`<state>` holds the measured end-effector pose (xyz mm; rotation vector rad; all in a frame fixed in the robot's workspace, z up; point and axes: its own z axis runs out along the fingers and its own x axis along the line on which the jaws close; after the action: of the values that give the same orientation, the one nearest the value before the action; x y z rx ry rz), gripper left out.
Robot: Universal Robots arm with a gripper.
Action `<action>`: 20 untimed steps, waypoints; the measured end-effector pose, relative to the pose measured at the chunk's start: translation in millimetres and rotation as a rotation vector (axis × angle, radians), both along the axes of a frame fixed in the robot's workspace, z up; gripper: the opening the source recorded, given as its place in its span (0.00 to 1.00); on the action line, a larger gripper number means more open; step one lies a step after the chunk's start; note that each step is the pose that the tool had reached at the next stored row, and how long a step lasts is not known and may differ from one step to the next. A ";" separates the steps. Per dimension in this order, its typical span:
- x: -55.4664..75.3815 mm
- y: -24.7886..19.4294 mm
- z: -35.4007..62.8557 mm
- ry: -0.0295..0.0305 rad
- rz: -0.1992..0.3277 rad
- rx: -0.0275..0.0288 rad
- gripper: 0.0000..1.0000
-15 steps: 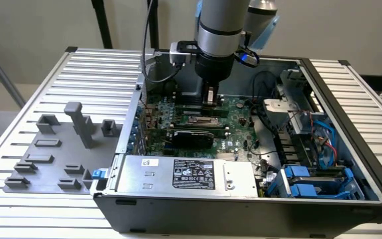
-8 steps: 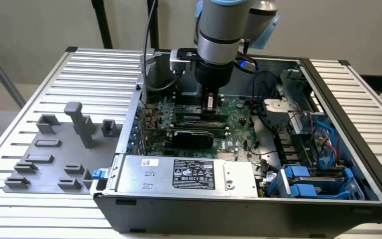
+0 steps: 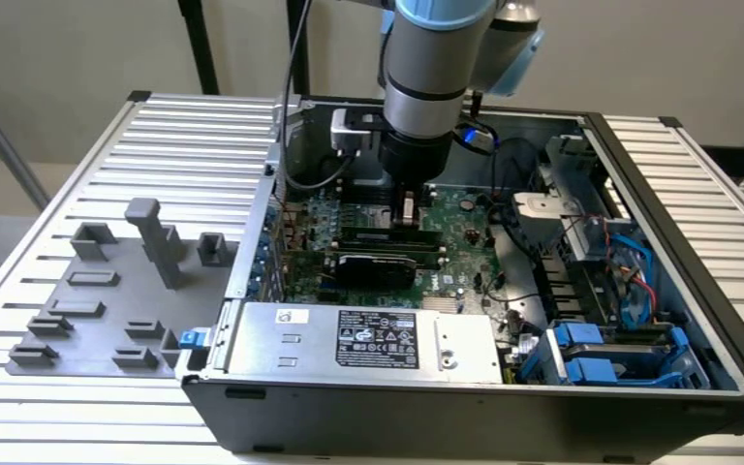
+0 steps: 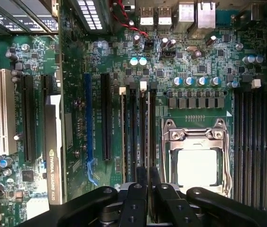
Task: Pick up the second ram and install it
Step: 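Insert the second ram into the second slot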
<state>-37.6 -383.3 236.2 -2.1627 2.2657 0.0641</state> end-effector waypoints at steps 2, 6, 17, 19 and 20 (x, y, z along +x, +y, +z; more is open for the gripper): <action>0.1 -0.1 -0.2 0.0038 0.000 -0.0004 0.13; 0.1 0.0 -0.4 0.0045 0.000 -0.0001 0.13; 0.9 0.0 -2.6 0.0125 0.020 -0.0004 0.13; 1.0 0.0 -3.4 0.0128 0.020 -0.0004 0.13; 1.2 0.0 -3.7 0.0130 0.020 -0.0006 0.13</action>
<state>-36.3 -383.3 232.5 -2.1917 2.2514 0.0778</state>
